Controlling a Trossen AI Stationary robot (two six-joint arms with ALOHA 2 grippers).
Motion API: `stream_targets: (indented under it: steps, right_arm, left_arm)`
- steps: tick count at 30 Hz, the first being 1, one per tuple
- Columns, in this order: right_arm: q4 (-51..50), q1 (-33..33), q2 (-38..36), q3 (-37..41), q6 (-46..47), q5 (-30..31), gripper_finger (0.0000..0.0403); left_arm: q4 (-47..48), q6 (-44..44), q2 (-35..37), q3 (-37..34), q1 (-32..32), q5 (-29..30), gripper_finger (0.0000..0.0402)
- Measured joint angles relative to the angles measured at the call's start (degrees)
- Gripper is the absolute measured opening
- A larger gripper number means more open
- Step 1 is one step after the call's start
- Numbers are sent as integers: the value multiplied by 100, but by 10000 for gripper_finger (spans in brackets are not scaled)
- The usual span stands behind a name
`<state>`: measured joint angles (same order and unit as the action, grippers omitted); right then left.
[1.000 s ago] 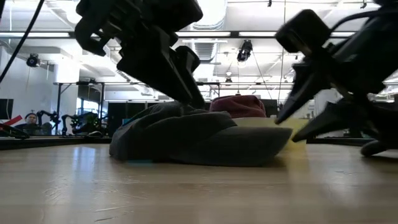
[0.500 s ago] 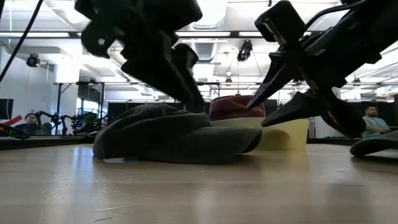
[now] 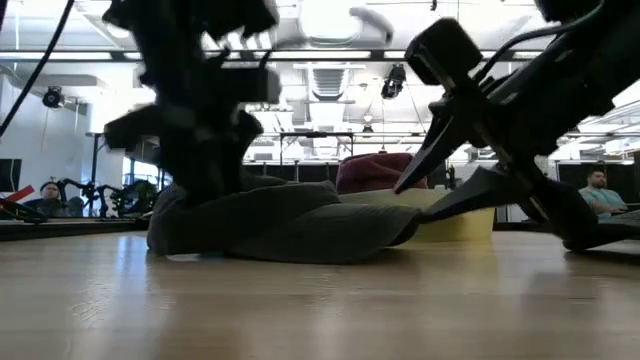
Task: Pick & Place hat
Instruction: Put the left black cap into the blue bin
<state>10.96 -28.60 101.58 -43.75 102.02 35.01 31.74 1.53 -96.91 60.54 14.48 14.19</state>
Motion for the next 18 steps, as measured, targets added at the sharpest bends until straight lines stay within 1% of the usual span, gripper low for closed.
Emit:
stream_targets:
  steps: [3,7,9,11,14,18]
  right_arm:
    - [220,34,190,2,2,-11,141]
    - [360,134,315,0,-38,22,141]
    - [475,189,330,0,-224,70,141]
    - [660,270,328,3,-604,99,141]
    - [1201,384,326,4,-1357,121,141]
    - [1867,503,317,4,-2414,-277,141]
  left_arm:
    - [-399,116,-47,-239,-3,-145,178]
    - [-1123,364,-47,-524,-1,-707,178]
    - [-1481,548,-47,-612,1,-854,178]
    - [-1730,630,-53,-665,3,-943,178]
    - [-1930,583,-69,-674,2,-961,178]
    - [-2071,333,-67,-612,17,-957,178]
